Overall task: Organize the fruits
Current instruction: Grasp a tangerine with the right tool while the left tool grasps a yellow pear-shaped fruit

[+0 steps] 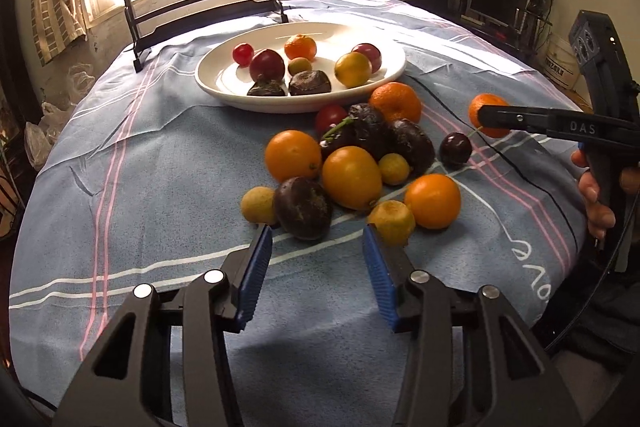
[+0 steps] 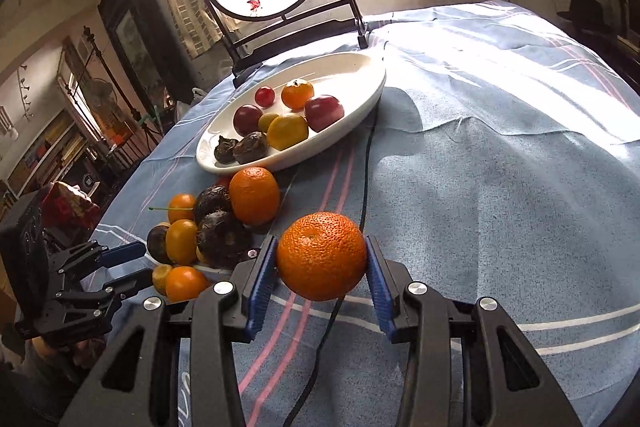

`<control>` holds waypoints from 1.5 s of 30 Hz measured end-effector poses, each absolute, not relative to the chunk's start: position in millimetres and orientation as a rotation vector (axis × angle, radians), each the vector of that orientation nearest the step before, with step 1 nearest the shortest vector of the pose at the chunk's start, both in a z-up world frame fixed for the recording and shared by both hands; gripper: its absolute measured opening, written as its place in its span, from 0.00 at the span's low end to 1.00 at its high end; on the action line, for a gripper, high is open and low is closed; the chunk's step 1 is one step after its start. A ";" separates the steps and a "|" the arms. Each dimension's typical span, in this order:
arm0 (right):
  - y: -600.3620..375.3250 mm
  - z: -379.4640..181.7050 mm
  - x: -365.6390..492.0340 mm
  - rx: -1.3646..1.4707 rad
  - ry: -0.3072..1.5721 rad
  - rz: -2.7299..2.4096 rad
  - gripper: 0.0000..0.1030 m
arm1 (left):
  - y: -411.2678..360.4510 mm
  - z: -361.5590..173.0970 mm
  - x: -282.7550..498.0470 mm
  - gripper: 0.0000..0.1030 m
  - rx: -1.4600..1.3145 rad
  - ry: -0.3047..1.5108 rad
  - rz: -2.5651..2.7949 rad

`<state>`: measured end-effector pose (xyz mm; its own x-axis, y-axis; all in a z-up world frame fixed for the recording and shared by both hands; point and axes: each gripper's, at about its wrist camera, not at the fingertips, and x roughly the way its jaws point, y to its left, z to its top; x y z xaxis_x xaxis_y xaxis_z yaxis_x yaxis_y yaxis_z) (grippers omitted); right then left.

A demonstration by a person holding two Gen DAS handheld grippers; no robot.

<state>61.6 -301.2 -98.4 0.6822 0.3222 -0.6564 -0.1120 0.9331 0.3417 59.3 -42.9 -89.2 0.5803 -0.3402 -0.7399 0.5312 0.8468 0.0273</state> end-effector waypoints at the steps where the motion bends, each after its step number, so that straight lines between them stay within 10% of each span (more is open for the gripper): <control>1: -300.6 -98.1 61.1 0.284 0.784 0.251 0.42 | -46.5 -88.5 55.8 0.44 0.265 0.797 -0.526; 16: -304.6 -101.0 52.6 0.335 0.798 0.306 0.48 | -77.0 -106.4 64.2 0.46 0.283 0.831 -0.566; 22: -308.5 -97.2 44.4 0.313 0.789 0.282 0.48 | -87.3 -106.2 61.7 0.24 0.313 0.818 -0.600; 45: -276.3 -98.7 58.7 0.124 0.876 0.283 0.52 | -58.4 -87.0 51.5 0.24 0.217 0.800 -0.603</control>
